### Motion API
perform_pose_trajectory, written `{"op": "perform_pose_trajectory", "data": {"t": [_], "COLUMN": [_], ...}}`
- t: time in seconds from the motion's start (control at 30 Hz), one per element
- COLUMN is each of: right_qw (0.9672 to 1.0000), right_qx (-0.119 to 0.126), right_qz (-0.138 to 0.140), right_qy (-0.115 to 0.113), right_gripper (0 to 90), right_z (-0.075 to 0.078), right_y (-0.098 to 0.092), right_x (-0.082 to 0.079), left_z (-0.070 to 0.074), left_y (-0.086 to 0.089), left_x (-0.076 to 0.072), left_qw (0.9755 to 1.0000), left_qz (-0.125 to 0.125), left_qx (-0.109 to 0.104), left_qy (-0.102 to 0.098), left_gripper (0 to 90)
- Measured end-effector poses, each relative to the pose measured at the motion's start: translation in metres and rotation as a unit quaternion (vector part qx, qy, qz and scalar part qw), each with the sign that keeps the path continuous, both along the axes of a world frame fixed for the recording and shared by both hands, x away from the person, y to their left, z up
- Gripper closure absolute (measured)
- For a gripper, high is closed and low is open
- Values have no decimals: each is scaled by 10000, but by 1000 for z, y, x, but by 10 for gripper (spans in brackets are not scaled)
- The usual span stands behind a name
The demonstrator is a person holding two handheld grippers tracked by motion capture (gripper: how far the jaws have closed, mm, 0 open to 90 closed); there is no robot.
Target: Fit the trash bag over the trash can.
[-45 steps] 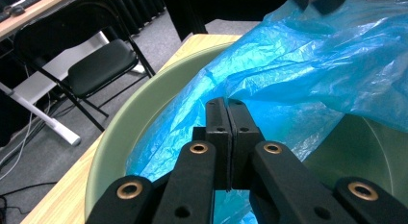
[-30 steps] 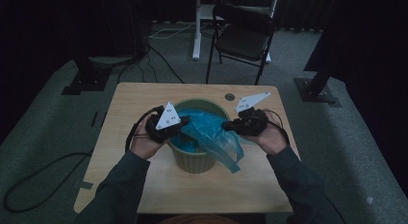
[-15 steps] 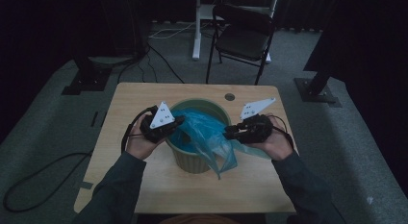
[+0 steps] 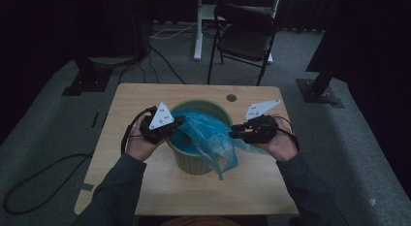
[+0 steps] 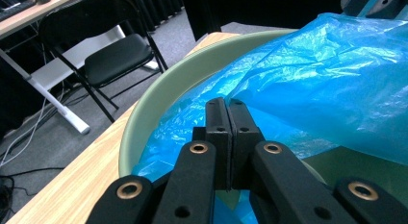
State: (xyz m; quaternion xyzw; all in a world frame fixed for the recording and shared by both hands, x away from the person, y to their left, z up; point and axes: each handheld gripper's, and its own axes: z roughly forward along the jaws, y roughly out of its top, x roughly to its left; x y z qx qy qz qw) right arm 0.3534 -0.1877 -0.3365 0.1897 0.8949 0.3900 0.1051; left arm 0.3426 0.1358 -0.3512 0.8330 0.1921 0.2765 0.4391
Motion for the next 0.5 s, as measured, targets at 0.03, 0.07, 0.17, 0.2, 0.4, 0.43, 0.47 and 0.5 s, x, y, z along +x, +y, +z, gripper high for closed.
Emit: {"op": "perform_pose_trajectory", "data": {"t": [0.03, 0.07, 0.17, 0.2, 0.4, 0.43, 0.47, 0.5], "right_qw": [10000, 10000, 9996, 9996, 9990, 9990, 9990, 9990], "right_qx": [-3, -22, -216, -238, -314, -293, -270, -270], "right_qz": [21, 33, -96, -102, -280, -299, -311, -311], "right_qy": [11, -7, -149, -150, -169, -173, -178, -178], "right_gripper": [708, 697, 657, 656, 853, 883, 896, 896], "right_z": [-1, -1, -4, -4, -8, -7, -7, -7], "right_y": [0, 1, 2, 3, 2, 1, 0, 0], "right_x": [0, 0, 0, 1, 7, 8, 8, 8], "left_z": [0, 0, 0, 0, 0, 0, -1, -1], "left_y": [0, 0, 1, 1, 4, 5, 6, 6], "left_x": [0, 0, 0, 0, 0, 0, 0, 0], "left_qw": [10000, 10000, 10000, 10000, 10000, 10000, 9999, 9999], "left_qz": [0, 2, 10, 10, 50, 64, 83, 83], "left_qx": [-2, -11, -32, -49, -51, -51, -68, -68], "left_qy": [-5, -5, -12, -10, -13, -15, -9, -9], "left_gripper": [893, 893, 893, 893, 894, 894, 894, 894]}}
